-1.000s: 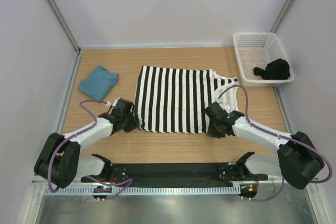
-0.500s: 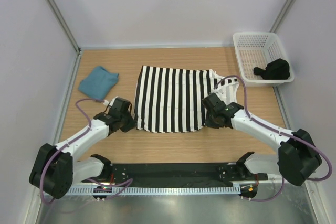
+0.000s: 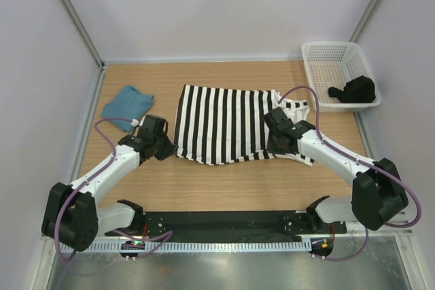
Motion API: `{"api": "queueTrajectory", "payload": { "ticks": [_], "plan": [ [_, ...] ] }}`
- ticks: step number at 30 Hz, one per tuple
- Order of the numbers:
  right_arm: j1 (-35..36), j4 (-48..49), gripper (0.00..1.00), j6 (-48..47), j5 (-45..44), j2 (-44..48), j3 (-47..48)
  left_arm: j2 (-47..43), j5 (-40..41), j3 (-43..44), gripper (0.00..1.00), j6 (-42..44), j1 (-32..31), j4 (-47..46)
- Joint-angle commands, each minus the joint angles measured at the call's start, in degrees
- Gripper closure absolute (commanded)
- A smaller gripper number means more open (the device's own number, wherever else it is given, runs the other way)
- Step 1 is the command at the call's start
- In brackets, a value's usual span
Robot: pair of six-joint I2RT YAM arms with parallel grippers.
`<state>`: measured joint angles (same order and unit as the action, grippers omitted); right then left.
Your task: Fold and stack the tank tops
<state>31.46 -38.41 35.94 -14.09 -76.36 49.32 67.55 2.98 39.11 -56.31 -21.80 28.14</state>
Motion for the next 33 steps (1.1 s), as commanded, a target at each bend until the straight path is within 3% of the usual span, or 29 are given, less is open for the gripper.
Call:
{"api": "queueTrajectory", "payload": {
  "ticks": [1,11,22,33],
  "plan": [
    [-2.1,0.8,0.99,-3.4,-0.3,-1.1,3.3,1.7,-0.7,3.5,1.0,1.2,0.9,-0.3],
    [-9.8,3.2,0.98,-9.5,5.6,-6.6,8.7,7.0,0.0,8.0,1.0,0.2,3.9,-4.5],
    [-11.2,5.4,0.98,-10.9,6.1,-12.4,11.8,15.1,0.3,11.6,1.0,0.0,5.5,-7.7],
    [-12.2,4.5,0.98,-11.7,5.4,-15.9,15.5,17.7,-0.4,13.4,1.0,-0.3,7.7,-9.2]
  ]
}}
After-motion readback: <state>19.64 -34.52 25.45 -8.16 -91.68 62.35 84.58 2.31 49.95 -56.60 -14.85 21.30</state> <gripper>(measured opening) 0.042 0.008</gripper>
